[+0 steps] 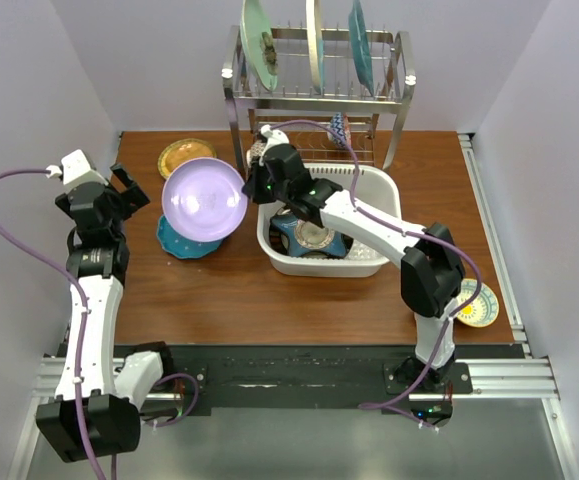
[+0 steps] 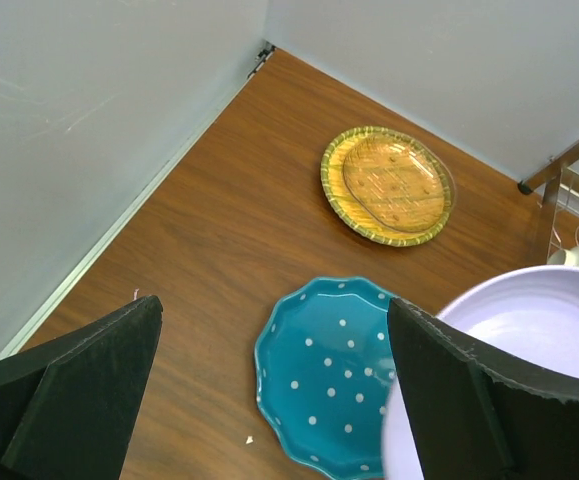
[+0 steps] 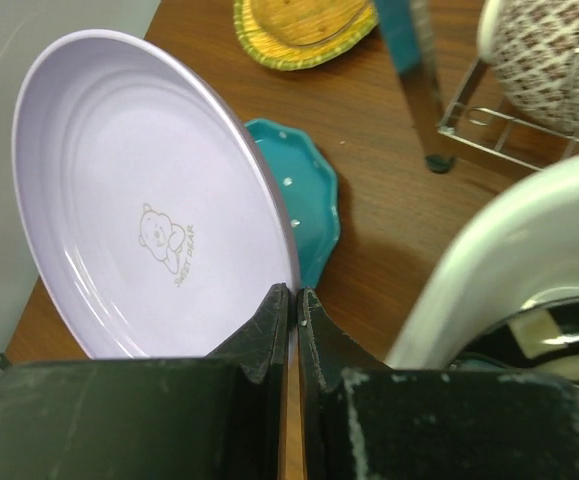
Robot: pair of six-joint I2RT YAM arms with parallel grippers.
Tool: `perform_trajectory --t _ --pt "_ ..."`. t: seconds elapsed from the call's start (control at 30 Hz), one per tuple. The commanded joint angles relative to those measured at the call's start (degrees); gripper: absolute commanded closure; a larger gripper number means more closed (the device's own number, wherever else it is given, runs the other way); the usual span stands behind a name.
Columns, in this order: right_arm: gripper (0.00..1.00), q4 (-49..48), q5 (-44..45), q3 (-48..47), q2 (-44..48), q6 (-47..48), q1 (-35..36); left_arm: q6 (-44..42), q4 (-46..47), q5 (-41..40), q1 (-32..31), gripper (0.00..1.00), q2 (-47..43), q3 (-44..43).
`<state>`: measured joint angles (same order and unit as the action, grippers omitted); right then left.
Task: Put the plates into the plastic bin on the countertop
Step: Place the plate in the plastic bin.
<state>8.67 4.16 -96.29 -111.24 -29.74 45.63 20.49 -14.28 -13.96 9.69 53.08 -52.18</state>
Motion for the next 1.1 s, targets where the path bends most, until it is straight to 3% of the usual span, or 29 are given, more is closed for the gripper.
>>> perform_trajectory --t 0.0,1.07 --pt "1.00 -2.16 0.94 1.97 5.68 0.12 -2.82 0.95 1.98 -0.02 0.24 0.00 1.76 -1.78" --pt "1.00 -0.32 -0.21 17.10 21.06 0.64 -17.76 2.89 0.93 5.78 0.24 0.00 9.85 -0.46"
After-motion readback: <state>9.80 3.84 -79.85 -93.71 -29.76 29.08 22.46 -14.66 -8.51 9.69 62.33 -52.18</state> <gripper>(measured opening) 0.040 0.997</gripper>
